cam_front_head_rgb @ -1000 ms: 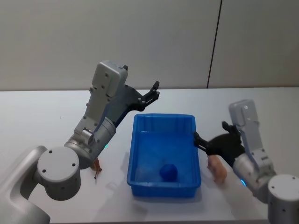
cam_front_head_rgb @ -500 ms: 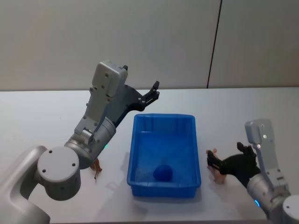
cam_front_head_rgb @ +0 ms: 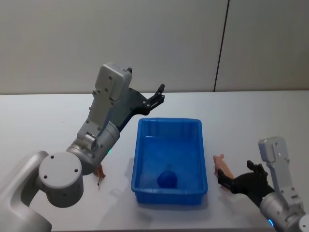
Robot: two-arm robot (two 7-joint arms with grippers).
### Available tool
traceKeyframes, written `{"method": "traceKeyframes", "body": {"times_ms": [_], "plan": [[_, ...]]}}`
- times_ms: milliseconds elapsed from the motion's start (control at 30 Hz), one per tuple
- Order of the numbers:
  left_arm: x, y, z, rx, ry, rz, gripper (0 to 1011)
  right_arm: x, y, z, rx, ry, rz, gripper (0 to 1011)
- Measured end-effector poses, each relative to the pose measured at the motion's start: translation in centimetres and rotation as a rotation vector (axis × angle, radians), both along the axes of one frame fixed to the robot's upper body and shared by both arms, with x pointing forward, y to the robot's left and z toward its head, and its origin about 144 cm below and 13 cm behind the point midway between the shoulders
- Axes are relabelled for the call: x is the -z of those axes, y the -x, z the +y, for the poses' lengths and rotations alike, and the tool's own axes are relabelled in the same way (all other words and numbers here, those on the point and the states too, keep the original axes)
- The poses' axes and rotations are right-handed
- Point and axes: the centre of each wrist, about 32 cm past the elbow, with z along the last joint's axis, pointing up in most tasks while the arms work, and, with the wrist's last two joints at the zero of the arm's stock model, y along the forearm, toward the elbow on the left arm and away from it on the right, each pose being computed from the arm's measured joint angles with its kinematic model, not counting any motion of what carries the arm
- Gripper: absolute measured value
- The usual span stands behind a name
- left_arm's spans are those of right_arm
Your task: Pick up the two dolls from the table and place them into the box.
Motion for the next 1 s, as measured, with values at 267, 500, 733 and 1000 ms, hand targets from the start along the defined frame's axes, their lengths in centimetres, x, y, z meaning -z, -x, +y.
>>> {"method": "traceKeyframes", "body": {"times_ms": [267, 500, 733, 1000], "plan": [[0.0, 0.0, 0.0, 0.000, 0.000, 0.000, 1000, 1.7, -0.3, -0.7, -0.034, -0.021, 0.003, 1001], [0.0, 0.0, 0.0, 0.000, 0.000, 0.000, 1000, 3.0, -0.8, -1.0, -0.049, -0.029, 0.005, 1001], [0.0, 0.0, 0.0, 0.000, 0.000, 0.000, 1000, 4.1, -1.6, -0.9, -0.062, -0.028, 0.004, 1001], [0.0, 0.0, 0.0, 0.000, 0.000, 0.000, 1000, 4.9, -2.5, -0.5, -0.076, -0.023, 0.005, 856]]}}
